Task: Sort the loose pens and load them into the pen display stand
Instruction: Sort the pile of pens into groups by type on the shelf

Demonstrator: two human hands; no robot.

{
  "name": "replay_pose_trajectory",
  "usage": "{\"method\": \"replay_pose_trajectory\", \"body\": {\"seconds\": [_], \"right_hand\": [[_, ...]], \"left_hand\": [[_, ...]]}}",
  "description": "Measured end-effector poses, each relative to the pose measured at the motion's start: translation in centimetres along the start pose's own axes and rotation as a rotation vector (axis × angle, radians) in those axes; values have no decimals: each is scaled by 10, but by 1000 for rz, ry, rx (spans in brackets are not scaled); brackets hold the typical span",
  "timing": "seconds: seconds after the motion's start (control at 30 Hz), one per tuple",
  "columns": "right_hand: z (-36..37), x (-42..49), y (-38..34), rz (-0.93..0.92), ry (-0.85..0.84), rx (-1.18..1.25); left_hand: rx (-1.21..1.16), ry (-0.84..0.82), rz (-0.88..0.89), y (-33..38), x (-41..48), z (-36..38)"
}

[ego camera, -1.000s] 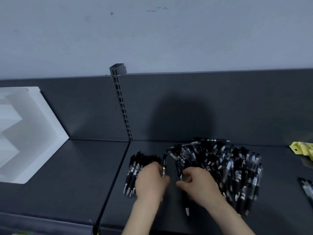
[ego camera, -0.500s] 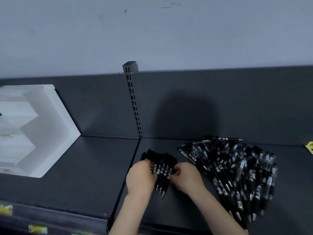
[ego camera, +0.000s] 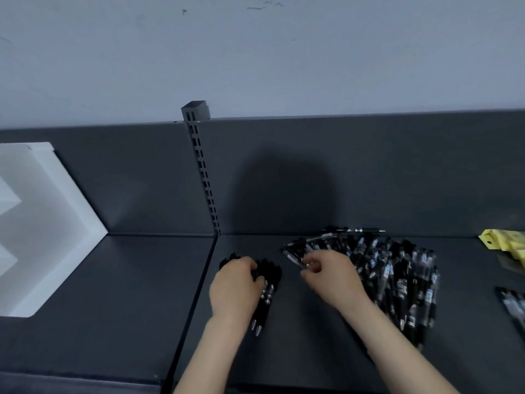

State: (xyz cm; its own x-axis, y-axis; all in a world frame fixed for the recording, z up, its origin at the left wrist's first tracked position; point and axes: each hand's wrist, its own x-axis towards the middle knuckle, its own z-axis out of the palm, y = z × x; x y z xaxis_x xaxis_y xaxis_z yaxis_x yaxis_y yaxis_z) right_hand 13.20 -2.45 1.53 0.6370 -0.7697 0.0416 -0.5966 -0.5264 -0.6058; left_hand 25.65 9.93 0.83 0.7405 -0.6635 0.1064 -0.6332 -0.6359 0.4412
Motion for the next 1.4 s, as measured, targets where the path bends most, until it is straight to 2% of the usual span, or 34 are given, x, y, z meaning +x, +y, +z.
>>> {"method": "replay_pose_trajectory", "body": {"seconds": [0.2,0.4,0.53,0.73,0.9,1.27,1.4], "right_hand": [[-33,32,14,20,50,-166],[-11,45,0,-61,-81,-424],[-1,49,-3,-20,-174,-506],[-23,63,3,97,-203,-272],[-45,63,19,179,-224,10],[-83,0,57,279,-10,479],[-81,-26,65,315,-4,625]], "left_hand": [[-17,-6,102,18,22,3],[-5,-19,133,36,45,7],[-31,-6,134,38,47,13],[-105,-11,125,40,35,20],[-175,-85,131,53,10,30],[-153,-322,90,81,-50,62],[-90,-325,64,95,-58,66]]}}
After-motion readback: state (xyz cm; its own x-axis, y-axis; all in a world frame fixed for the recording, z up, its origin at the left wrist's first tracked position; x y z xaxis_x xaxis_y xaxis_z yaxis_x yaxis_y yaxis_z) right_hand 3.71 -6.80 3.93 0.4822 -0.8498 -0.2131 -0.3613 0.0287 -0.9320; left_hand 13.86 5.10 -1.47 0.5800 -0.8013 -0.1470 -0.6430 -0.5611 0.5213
